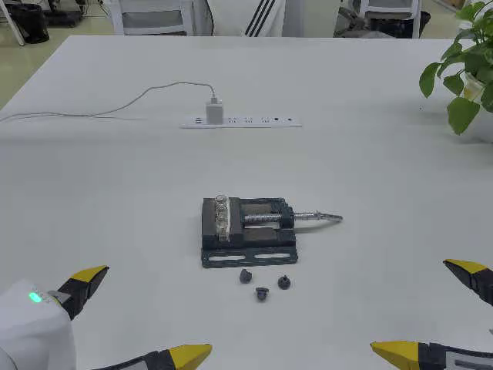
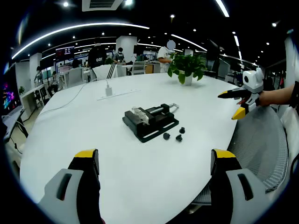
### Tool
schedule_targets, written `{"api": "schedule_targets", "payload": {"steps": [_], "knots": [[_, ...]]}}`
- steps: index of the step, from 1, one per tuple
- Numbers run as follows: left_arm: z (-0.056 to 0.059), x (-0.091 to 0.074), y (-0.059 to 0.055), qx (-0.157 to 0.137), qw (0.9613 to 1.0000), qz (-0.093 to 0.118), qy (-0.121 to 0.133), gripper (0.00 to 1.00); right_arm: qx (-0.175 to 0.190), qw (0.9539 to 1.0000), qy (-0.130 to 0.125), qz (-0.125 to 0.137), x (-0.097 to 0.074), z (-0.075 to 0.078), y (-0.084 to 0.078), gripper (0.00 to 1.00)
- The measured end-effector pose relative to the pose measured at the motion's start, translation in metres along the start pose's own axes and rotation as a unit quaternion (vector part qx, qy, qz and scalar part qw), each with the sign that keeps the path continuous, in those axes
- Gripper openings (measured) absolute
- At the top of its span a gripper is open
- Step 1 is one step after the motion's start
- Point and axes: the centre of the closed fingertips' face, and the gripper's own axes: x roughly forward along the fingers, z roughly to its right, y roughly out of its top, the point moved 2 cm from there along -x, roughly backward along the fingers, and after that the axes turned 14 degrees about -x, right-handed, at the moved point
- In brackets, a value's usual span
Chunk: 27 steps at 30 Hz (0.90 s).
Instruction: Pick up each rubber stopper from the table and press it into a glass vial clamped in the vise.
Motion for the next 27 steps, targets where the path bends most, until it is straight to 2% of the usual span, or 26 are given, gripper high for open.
{"api": "schedule_targets", "payload": {"steps": [6, 10, 18, 27], "knots": [[-0.003, 0.002, -0.003, -0.001, 1.0, -0.002, -0.005, 0.95, -0.014, 0.9998, 0.001, -0.01, 0.002, 0.0, -0.003, 0.98], [-0.004, 0.003, -0.004, -0.011, 0.9999, 0.006, -0.003, 0.97, -0.025, 0.9995, 0.008, -0.019, 0.003, -0.003, -0.006, 0.98], [0.002, 0.002, -0.004, -0.024, 0.9996, 0.014, -0.006, 0.97, -0.057, 0.9976, 0.021, -0.033, 0.005, -0.01, -0.009, 0.97], [0.003, 0.0, -0.007, -0.042, 0.999, 0.018, -0.004, 0.97, -0.09, 0.9946, 0.034, -0.04, 0.007, -0.016, -0.009, 0.97]]}}
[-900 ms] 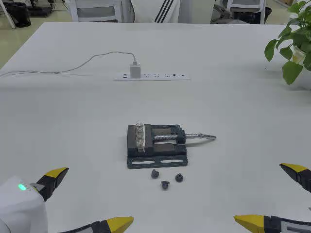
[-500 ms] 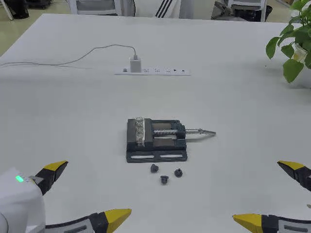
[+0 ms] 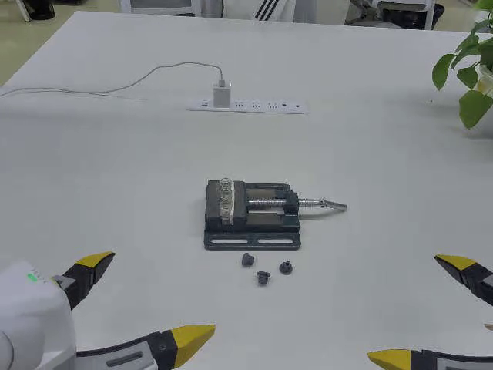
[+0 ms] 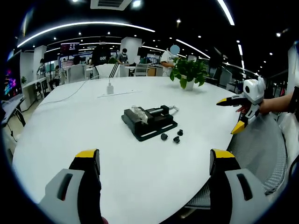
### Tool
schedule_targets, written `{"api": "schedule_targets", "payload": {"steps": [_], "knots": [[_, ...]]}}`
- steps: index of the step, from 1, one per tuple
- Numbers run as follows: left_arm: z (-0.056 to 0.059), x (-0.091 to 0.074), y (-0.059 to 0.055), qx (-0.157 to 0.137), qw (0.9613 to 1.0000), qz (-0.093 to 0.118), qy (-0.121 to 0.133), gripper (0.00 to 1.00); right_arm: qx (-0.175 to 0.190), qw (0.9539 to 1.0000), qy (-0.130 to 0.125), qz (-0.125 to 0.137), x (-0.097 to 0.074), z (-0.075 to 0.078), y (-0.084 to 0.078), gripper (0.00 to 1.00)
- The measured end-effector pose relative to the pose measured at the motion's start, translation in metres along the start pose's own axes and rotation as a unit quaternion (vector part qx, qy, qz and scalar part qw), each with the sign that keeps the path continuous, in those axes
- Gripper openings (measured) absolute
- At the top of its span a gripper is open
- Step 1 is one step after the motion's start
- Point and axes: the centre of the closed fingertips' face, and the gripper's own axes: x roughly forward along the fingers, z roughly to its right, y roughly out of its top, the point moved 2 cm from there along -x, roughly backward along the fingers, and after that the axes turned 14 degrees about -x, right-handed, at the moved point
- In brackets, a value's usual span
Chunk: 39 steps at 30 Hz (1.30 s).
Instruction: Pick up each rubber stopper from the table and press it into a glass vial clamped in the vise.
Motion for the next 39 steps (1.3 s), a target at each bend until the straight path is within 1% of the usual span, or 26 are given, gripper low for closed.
{"api": "schedule_targets", "payload": {"steps": [2, 7, 10, 11, 13, 17, 20, 23, 27, 29, 32, 34, 36, 37, 39], "knots": [[0.001, 0.0, 0.001, -0.014, 0.9999, 0.005, -0.002, 0.98, -0.003, 1.0, 0.0, -0.001, 0.0, 0.0, 0.0, 0.98], [0.0, -0.002, 0.004, -0.015, 0.9999, 0.008, 0.0, 0.98, 0.001, 1.0, 0.006, 0.005, 0.001, 0.0, 0.002, 0.97], [0.0, -0.002, 0.004, -0.015, 0.9999, 0.005, -0.002, 0.98, -0.011, 0.9998, 0.015, 0.002, 0.005, 0.0, 0.005, 0.96], [0.0, -0.002, 0.004, -0.013, 0.9999, 0.004, -0.001, 0.98, -0.02, 0.9996, 0.018, 0.004, 0.006, 0.001, 0.009, 0.96], [0.0, -0.001, 0.004, -0.012, 0.9999, 0.003, -0.001, 0.98, -0.027, 0.9994, 0.021, 0.009, 0.009, 0.003, 0.015, 0.96], [0.001, -0.001, 0.006, -0.019, 0.9998, 0.006, -0.003, 0.98, -0.039, 0.9987, 0.026, 0.019, 0.014, 0.008, 0.026, 0.96], [0.002, -0.001, 0.006, -0.022, 0.9997, 0.007, -0.006, 0.98, -0.056, 0.9973, 0.037, 0.028, 0.019, 0.01, 0.033, 0.96], [0.004, 0.0, 0.005, -0.017, 0.9998, 0.0, -0.009, 0.98, -0.079, 0.9953, 0.047, 0.031, 0.025, 0.012, 0.039, 0.95], [0.004, 0.001, 0.004, -0.019, 0.9998, 0.0, -0.011, 0.98, -0.095, 0.9931, 0.059, 0.035, 0.031, 0.013, 0.049, 0.92], [0.005, 0.001, 0.004, -0.02, 0.9997, 0.0, -0.01, 0.98, -0.11, 0.9911, 0.067, 0.035, 0.036, 0.012, 0.053, 0.92], [0.005, 0.001, 0.004, -0.02, 0.9997, 0.001, -0.01, 0.97, -0.134, 0.987, 0.08, 0.039, 0.043, 0.01, 0.061, 0.9], [0.004, 0.001, 0.004, -0.02, 0.9998, 0.002, -0.009, 0.97, -0.139, 0.9847, 0.092, 0.051, 0.05, 0.008, 0.067, 0.89], [0.003, 0.001, 0.003, -0.021, 0.9998, 0.001, -0.008, 0.97, -0.143, 0.9831, 0.103, 0.05, 0.057, 0.006, 0.071, 0.86], [0.003, 0.001, 0.003, -0.02, 0.9998, 0.0, -0.007, 0.97, -0.149, 0.9816, 0.11, 0.049, 0.061, 0.005, 0.072, 0.85], [0.002, 0.0, 0.001, -0.016, 0.9998, -0.005, -0.006, 0.97, -0.167, 0.977, 0.126, 0.043, 0.068, 0.001, 0.075, 0.83]]}}
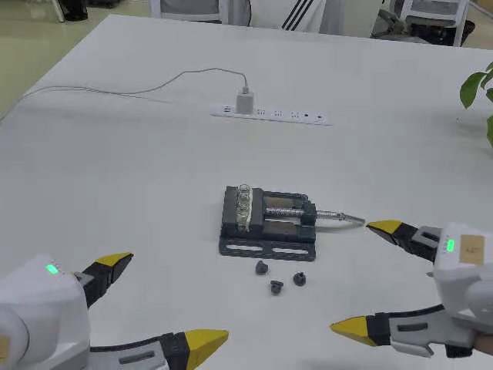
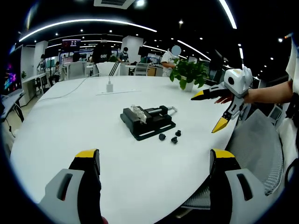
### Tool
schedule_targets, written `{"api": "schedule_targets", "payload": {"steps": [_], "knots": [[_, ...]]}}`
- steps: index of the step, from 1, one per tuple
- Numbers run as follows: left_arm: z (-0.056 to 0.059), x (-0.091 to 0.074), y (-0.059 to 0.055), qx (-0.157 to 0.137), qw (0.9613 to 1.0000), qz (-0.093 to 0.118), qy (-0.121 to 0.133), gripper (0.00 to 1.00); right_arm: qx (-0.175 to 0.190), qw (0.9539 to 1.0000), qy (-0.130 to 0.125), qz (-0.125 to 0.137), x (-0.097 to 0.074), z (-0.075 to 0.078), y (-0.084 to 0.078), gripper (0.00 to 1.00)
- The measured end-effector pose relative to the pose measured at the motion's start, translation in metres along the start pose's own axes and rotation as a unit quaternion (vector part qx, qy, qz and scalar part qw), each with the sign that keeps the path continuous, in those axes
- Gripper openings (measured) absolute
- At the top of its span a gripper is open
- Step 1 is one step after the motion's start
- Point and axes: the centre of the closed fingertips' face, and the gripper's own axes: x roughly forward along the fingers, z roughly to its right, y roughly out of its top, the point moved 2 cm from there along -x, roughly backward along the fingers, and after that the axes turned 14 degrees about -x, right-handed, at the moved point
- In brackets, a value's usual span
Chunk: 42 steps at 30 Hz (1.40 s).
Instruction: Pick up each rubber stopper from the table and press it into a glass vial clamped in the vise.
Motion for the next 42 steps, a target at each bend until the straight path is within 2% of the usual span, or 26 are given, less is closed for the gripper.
{"api": "schedule_targets", "payload": {"steps": [1, 4, 7, 11, 17, 19, 22, 25, 32, 42], "knots": [[-0.001, 0.0, 0.0, 0.001, 1.0, -0.001, 0.001, 0.97, -0.004, 1.0, 0.005, 0.0, 0.003, -0.001, 0.001, 0.82], [-0.002, -0.001, -0.002, 0.006, 1.0, -0.006, 0.002, 0.97, -0.019, 0.999, 0.04, -0.001, 0.015, -0.007, 0.006, 0.77], [-0.004, -0.001, -0.002, 0.009, 0.9999, -0.008, 0.002, 0.97, -0.029, 0.9975, 0.061, -0.019, 0.026, -0.012, 0.003, 0.7], [-0.006, 0.0, -0.003, 0.01, 0.9999, -0.01, 0.0, 0.97, -0.04, 0.9964, 0.07, -0.028, 0.036, -0.013, 0.003, 0.65], [-0.006, 0.006, -0.004, 0.028, 0.9993, -0.025, -0.005, 0.97, -0.063, 0.9938, 0.084, -0.036, 0.051, -0.016, 0.01, 0.57], [-0.006, 0.008, -0.003, 0.031, 0.9991, -0.026, -0.008, 0.97, -0.08, 0.9919, 0.09, -0.039, 0.055, -0.019, 0.012, 0.52], [-0.005, 0.009, -0.002, 0.034, 0.999, -0.027, -0.01, 0.97, -0.09, 0.9905, 0.093, -0.047, 0.063, -0.022, 0.012, 0.5], [-0.005, 0.011, 0.0, 0.034, 0.999, -0.028, -0.012, 0.97, -0.1, 0.989, 0.097, -0.049, 0.068, -0.025, 0.014, 0.43], [-0.004, 0.013, 0.0, 0.033, 0.999, -0.029, -0.014, 0.97, -0.115, 0.9872, 0.097, -0.053, 0.079, -0.029, 0.013, 0.25], [-0.006, 0.01, -0.003, 0.023, 0.9993, -0.028, -0.009, 0.97, -0.12, 0.9852, 0.105, -0.063, 0.088, -0.033, 0.007, 0.14]]}}
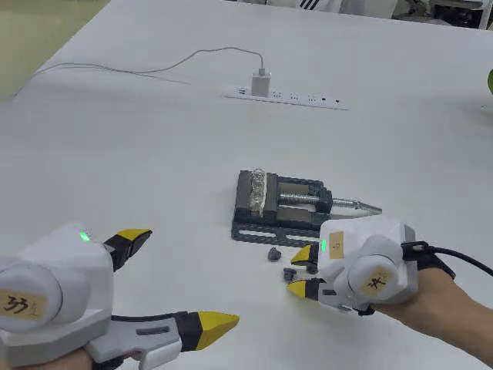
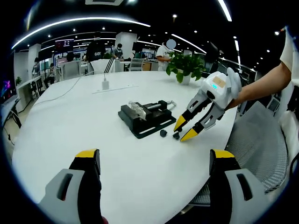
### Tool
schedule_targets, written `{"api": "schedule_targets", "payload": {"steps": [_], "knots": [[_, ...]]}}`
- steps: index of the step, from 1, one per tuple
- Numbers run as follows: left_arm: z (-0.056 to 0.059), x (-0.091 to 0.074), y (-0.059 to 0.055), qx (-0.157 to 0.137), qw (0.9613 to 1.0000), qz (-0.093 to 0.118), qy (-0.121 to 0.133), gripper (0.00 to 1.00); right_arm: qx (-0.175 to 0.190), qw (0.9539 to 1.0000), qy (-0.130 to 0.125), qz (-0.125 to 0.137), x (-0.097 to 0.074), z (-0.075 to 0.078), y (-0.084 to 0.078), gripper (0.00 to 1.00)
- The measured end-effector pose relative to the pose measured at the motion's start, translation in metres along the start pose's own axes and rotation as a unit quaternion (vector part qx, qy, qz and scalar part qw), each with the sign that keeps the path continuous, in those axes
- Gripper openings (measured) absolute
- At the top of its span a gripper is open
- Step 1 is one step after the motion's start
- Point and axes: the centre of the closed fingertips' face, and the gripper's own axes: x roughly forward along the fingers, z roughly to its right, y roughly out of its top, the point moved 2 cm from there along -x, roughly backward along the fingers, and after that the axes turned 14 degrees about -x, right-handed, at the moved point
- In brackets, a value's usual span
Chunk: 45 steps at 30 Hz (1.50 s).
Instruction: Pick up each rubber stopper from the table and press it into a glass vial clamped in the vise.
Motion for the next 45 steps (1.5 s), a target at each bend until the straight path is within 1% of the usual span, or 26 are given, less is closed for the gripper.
{"api": "schedule_targets", "payload": {"steps": [2, 6, 8, 12, 22, 24, 25, 27, 28, 30, 31, 32, 33, 34, 35, 36, 39, 41, 42, 44, 45], "knots": [[-0.001, -0.001, -0.001, -0.002, 1.0, -0.001, 0.001, 0.97, -0.004, 1.0, -0.002, -0.003, 0.001, 0.0, -0.001, 0.12], [-0.002, 0.0, -0.004, -0.006, 1.0, -0.003, 0.001, 0.96, -0.004, 1.0, -0.003, 0.0, 0.002, 0.0, 0.001, 0.1], [-0.002, 0.0, -0.006, -0.007, 1.0, -0.004, 0.0, 0.96, -0.011, 0.9999, -0.004, -0.002, 0.003, 0.001, 0.001, 0.07], [0.0, 0.002, -0.008, -0.009, 0.9999, -0.006, -0.002, 0.96, -0.016, 0.9999, -0.004, -0.003, 0.003, 0.001, 0.0, 0.07], [0.005, 0.006, -0.007, -0.017, 0.9998, -0.005, -0.013, 0.95, -0.039, 0.9992, -0.006, -0.006, 0.003, 0.001, 0.001, 0.07], [0.006, 0.006, -0.006, -0.018, 0.9997, -0.003, -0.015, 0.94, -0.048, 0.9987, -0.013, -0.009, 0.001, 0.002, 0.002, 0.07], [0.006, 0.007, -0.005, -0.021, 0.9996, -0.003, -0.017, 0.94, -0.046, 0.9987, -0.02, -0.009, -0.002, 0.004, 0.003, 0.07], [0.007, 0.008, -0.004, -0.025, 0.9995, -0.004, -0.021, 0.93, -0.04, 0.9986, -0.033, 0.0, -0.009, 0.009, 0.008, 0.07], [0.008, 0.009, -0.003, -0.026, 0.9994, -0.005, -0.024, 0.93, -0.043, 0.9983, -0.039, 0.002, -0.013, 0.011, 0.009, 0.07], [0.01, 0.01, -0.001, -0.028, 0.9991, -0.005, -0.031, 0.92, -0.057, 0.9968, -0.056, 0.002, -0.021, 0.017, 0.012, 0.07], [0.01, 0.012, 0.0, -0.031, 0.9989, -0.005, -0.034, 0.91, -0.061, 0.9964, -0.059, 0.001, -0.024, 0.017, 0.012, 0.07], [0.011, 0.013, 0.001, -0.038, 0.9985, -0.004, -0.038, 0.9, -0.067, 0.9949, -0.076, -0.001, -0.031, 0.022, 0.013, 0.07], [0.011, 0.014, 0.003, -0.04, 0.9984, -0.003, -0.04, 0.9, -0.07, 0.9939, -0.085, 0.003, -0.035, 0.024, 0.016, 0.07], [0.011, 0.015, 0.004, -0.042, 0.9982, -0.002, -0.043, 0.89, -0.066, 0.9941, -0.086, 0.006, -0.039, 0.024, 0.018, 0.07], [0.011, 0.016, 0.006, -0.046, 0.9979, -0.002, -0.046, 0.89, -0.063, 0.9934, -0.095, 0.009, -0.045, 0.026, 0.02, 0.07], [0.012, 0.017, 0.008, -0.048, 0.9976, -0.002, -0.05, 0.89, -0.067, 0.9924, -0.103, 0.008, -0.048, 0.028, 0.02, 0.07], [0.018, 0.022, 0.013, -0.057, 0.9959, -0.006, -0.07, 0.84, -0.085, 0.9884, -0.126, 0.006, -0.061, 0.032, 0.022, 0.07], [0.023, 0.025, 0.017, -0.062, 0.9942, -0.011, -0.087, 0.78, -0.096, 0.9849, -0.144, 0.005, -0.069, 0.035, 0.024, 0.07], [0.027, 0.027, 0.02, -0.062, 0.9933, -0.013, -0.097, 0.75, -0.106, 0.9816, -0.159, 0.007, -0.074, 0.038, 0.026, 0.07], [0.031, 0.03, 0.025, -0.06, 0.9926, -0.01, -0.105, 0.69, -0.107, 0.9791, -0.173, 0.007, -0.081, 0.04, 0.028, 0.06], [0.034, 0.032, 0.029, -0.062, 0.9917, -0.008, -0.112, 0.67, -0.115, 0.976, -0.185, 0.013, -0.086, 0.042, 0.032, 0.06]]}}
